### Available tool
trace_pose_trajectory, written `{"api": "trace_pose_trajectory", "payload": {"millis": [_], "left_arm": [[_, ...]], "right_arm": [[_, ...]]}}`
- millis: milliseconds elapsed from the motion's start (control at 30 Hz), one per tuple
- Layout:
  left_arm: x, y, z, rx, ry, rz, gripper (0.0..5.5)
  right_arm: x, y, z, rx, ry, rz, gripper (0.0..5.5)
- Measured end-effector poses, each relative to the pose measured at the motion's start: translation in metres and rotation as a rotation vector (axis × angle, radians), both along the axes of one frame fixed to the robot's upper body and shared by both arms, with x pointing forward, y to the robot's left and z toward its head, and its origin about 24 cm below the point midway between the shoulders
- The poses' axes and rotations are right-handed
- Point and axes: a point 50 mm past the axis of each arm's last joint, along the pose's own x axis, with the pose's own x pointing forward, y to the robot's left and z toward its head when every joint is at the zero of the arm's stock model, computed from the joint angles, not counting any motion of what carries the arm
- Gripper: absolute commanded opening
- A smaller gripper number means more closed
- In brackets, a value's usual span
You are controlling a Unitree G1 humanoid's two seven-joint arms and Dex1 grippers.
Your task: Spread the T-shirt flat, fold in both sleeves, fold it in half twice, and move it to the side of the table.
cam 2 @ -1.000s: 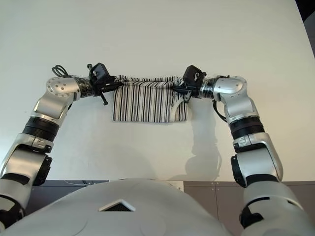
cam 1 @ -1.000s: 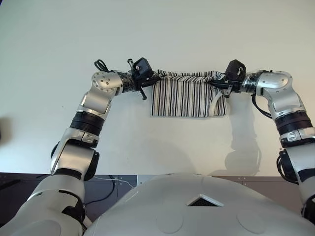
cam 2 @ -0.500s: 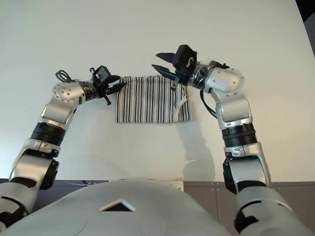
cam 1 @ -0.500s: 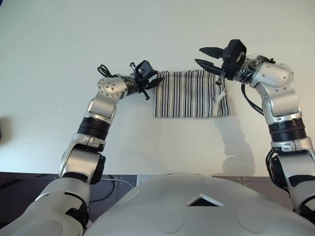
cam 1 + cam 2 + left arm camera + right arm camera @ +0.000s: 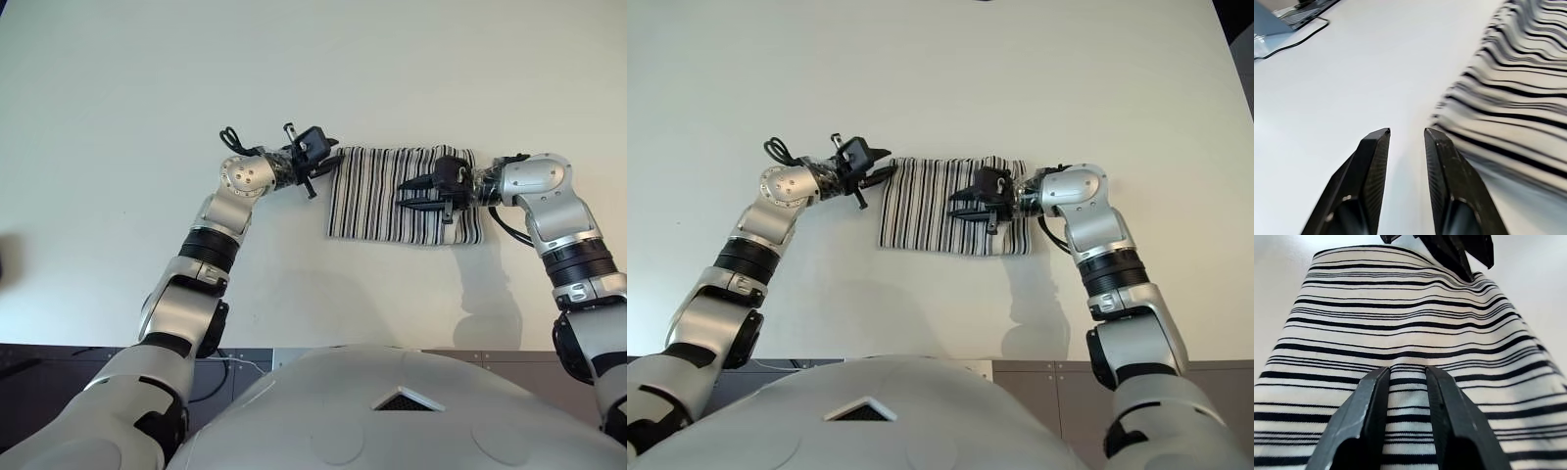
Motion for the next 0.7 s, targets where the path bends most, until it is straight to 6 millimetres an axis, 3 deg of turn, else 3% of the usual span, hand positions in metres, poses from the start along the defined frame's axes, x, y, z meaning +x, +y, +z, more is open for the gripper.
{"api": "trace_pose_trajectory", "payload": {"millis": [100,200,233,333,433,500,600,700], "left_arm": [[0.035,0.016,0.048,-0.078,-0.136,0.134,1.27],[0.045,0.030,0.063,-0.104,-0.172,0.207,1.27],[0.047,0.039,0.066,-0.111,-0.181,0.252,1.27],[0.048,0.048,0.067,-0.115,-0.189,0.295,1.27],[0.041,0.044,0.059,-0.137,-0.167,0.295,1.27],[0.035,0.035,0.052,-0.158,-0.142,0.280,1.27],[0.028,0.020,0.049,-0.159,-0.119,0.202,1.27],[0.028,0.014,0.051,-0.164,-0.119,0.176,1.27]], "right_arm": [[0.004,-0.005,-0.007,0.040,0.010,-0.067,1.31],[0.010,-0.021,-0.013,0.089,0.019,-0.213,1.31],[0.014,-0.036,-0.016,0.111,0.018,-0.332,1.31],[0.015,-0.091,-0.020,0.122,-0.010,-0.691,1.31],[-0.001,-0.163,-0.017,-0.002,-0.100,-1.079,1.31],[-0.018,-0.198,-0.013,-0.095,-0.162,-1.272,1.31],[-0.032,-0.218,-0.013,-0.140,-0.192,-1.393,1.31],[-0.034,-0.221,-0.012,-0.154,-0.221,-1.427,1.31]]}}
